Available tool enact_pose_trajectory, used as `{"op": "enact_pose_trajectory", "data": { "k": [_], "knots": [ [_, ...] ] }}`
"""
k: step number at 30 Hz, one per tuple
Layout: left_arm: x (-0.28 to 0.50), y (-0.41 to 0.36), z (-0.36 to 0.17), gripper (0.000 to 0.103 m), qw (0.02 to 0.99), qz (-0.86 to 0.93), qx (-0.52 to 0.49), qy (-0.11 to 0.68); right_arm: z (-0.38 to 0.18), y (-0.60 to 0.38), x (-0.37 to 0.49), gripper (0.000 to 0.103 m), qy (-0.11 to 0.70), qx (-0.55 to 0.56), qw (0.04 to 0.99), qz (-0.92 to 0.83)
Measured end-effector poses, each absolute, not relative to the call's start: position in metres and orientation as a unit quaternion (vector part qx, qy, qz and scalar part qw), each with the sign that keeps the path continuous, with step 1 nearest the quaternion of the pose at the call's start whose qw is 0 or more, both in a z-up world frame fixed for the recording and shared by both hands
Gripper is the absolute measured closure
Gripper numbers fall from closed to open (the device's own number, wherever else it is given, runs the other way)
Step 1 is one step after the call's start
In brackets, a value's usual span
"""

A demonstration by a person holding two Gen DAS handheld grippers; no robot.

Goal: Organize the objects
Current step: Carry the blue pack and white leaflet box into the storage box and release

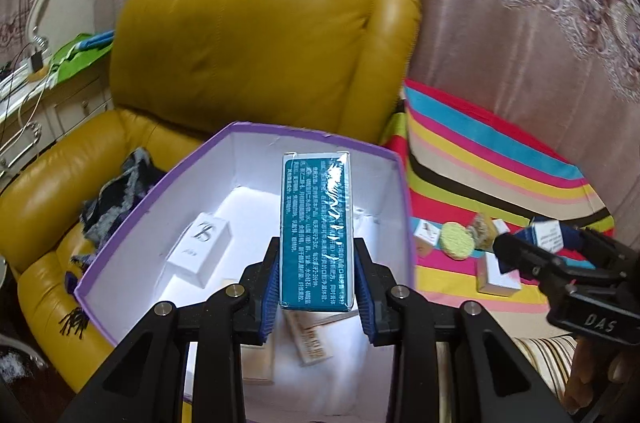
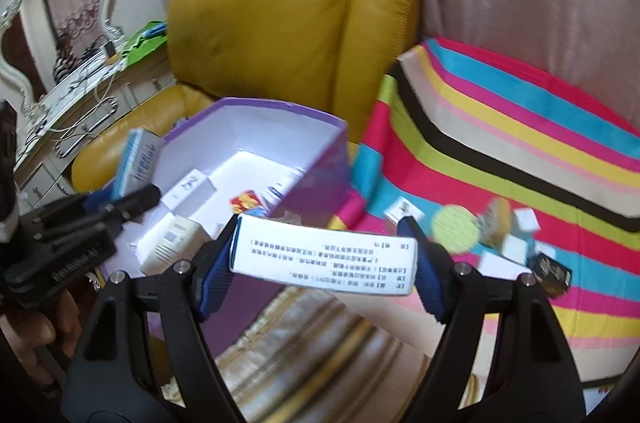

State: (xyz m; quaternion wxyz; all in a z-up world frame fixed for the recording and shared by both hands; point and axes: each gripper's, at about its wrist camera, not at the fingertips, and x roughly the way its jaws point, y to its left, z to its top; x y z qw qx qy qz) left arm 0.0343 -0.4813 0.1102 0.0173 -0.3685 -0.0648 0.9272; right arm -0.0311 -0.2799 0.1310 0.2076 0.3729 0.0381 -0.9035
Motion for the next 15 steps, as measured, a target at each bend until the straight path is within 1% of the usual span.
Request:
{"op": "enact_pose_trajectory", "data": {
  "k": [10, 15],
  "knots": [
    [0.033, -0.508, 0.093, 0.069, 0.001, 0.921, -0.38, -0.086, 0.12, -0.34, -0.043, 0.024, 0.06, 0.379, 0.257, -0.887],
    [0.036, -0.513, 0.088, 0.069, -0.001, 0.918, -0.387, -0.09, 0.112, -0.352, -0.052, 0.024, 0.053, 0.39, 0.272, -0.878]
  ]
}}
